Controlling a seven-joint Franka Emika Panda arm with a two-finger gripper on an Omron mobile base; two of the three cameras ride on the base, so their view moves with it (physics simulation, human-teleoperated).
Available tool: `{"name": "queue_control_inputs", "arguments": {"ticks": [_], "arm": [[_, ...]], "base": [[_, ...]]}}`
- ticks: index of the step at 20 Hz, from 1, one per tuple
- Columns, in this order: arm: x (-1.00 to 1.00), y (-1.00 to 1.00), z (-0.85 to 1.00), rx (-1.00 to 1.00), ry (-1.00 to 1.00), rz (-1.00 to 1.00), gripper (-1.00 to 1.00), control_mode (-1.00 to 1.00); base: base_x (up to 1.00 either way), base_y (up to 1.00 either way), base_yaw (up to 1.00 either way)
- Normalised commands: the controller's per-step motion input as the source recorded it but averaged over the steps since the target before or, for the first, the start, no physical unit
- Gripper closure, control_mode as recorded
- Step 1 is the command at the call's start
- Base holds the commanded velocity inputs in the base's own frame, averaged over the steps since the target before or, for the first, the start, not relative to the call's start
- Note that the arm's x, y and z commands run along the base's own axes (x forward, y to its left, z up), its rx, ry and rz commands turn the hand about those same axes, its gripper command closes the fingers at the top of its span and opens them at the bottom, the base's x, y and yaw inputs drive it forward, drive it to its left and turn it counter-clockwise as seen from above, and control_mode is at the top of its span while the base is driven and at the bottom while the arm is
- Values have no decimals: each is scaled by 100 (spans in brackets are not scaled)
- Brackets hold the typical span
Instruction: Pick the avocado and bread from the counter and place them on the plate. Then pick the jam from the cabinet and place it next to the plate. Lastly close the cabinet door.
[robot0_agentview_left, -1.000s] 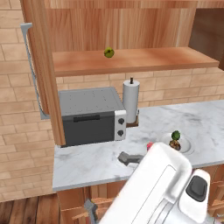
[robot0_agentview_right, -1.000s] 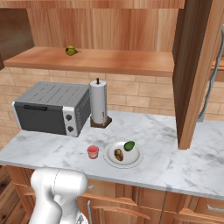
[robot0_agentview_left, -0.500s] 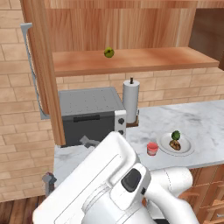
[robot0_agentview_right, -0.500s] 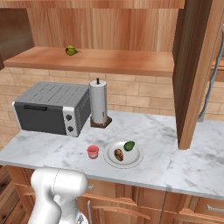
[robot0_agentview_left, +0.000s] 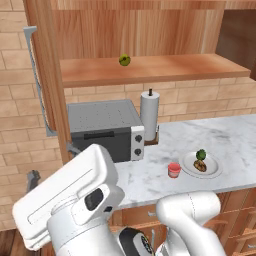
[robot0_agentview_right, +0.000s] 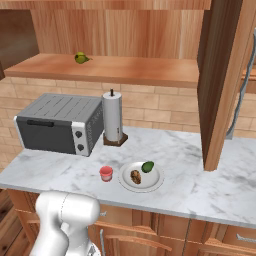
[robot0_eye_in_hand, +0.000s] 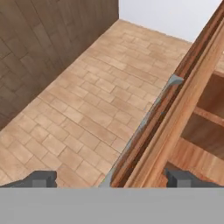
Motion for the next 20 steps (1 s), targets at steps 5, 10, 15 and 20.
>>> {"name": "queue_control_inputs", "arguments": {"ticks": [5,10,15,20], "arm": [[42,34,-4,1,-15,-19,-100,-100],[24,32,-3,6,-15,-17,-100,-100],[10,19,0,11,-12,-11,-100,-100],[17,17,0,12,-9,-11,-100,-100]], "base": [[0,0,0],[0,0,0],[0,0,0],[0,0,0]]}}
